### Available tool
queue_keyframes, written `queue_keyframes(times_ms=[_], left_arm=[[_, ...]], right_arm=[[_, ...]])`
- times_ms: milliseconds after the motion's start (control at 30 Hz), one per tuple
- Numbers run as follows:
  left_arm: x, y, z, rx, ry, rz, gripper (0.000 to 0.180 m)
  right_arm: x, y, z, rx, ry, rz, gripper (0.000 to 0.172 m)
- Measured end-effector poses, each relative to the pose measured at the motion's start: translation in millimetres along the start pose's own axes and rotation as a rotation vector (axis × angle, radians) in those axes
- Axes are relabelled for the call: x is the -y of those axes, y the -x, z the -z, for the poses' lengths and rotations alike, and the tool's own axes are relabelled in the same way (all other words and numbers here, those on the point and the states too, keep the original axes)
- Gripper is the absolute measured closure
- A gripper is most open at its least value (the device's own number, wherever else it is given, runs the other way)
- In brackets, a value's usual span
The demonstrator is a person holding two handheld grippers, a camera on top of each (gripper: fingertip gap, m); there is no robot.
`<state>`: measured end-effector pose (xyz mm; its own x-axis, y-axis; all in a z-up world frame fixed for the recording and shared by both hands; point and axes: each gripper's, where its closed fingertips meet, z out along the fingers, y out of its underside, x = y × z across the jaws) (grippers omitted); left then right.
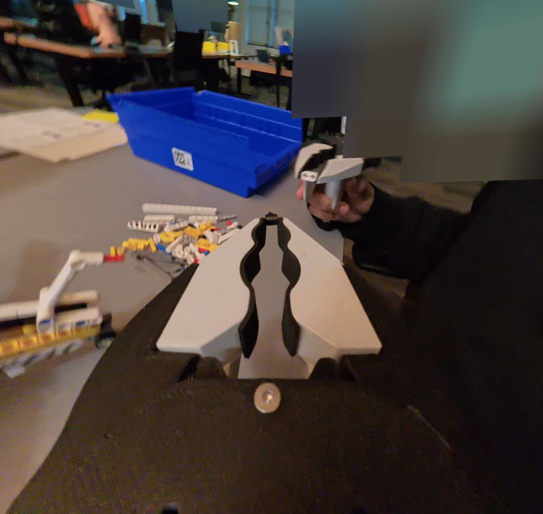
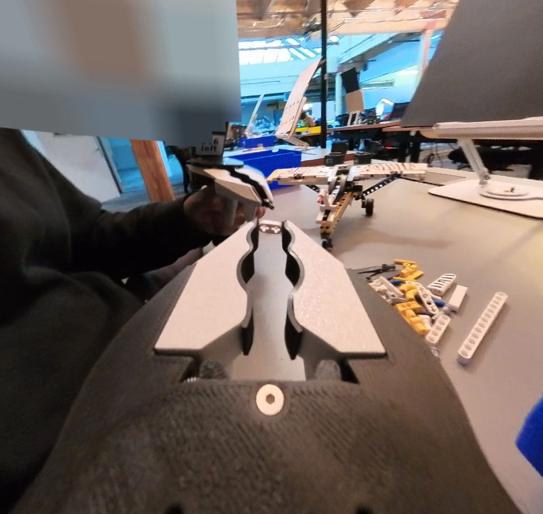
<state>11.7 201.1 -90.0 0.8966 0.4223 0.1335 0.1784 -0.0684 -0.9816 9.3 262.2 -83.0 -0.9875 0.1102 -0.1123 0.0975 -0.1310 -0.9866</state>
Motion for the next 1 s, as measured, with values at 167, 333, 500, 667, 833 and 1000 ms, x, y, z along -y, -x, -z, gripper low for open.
queue_keyframes(times_ms=[167,333,500,667,833,1000], left_arm=[[-39.8,38.0,-7.4,0.150,0.143,0.194,0.176],[-68.6,44.0,-16.5,0.233,0.322,0.134,0.175],[-84.3,45.5,-22.9,0.243,0.433,0.130,0.174],[-101.6,45.0,-27.7,0.216,0.544,0.174,0.174],[-95.4,47.1,-25.5,0.267,0.513,0.105,0.169],[-77.9,40.9,-18.4,0.236,0.381,0.146,0.169]], right_arm=[[-4.1,-4.1,-3.2,-0.039,0.032,0.009,0.158],[-12.9,-0.6,-9.4,-0.046,0.093,0.055,0.158],[-10.5,-1.6,-7.9,-0.045,0.077,0.041,0.158],[-9.1,-2.8,-6.9,-0.049,0.068,0.033,0.158],[-13.9,-3.4,-9.8,-0.074,0.102,0.062,0.158],[-20.7,-7.5,-13.2,-0.124,0.153,0.084,0.158]])
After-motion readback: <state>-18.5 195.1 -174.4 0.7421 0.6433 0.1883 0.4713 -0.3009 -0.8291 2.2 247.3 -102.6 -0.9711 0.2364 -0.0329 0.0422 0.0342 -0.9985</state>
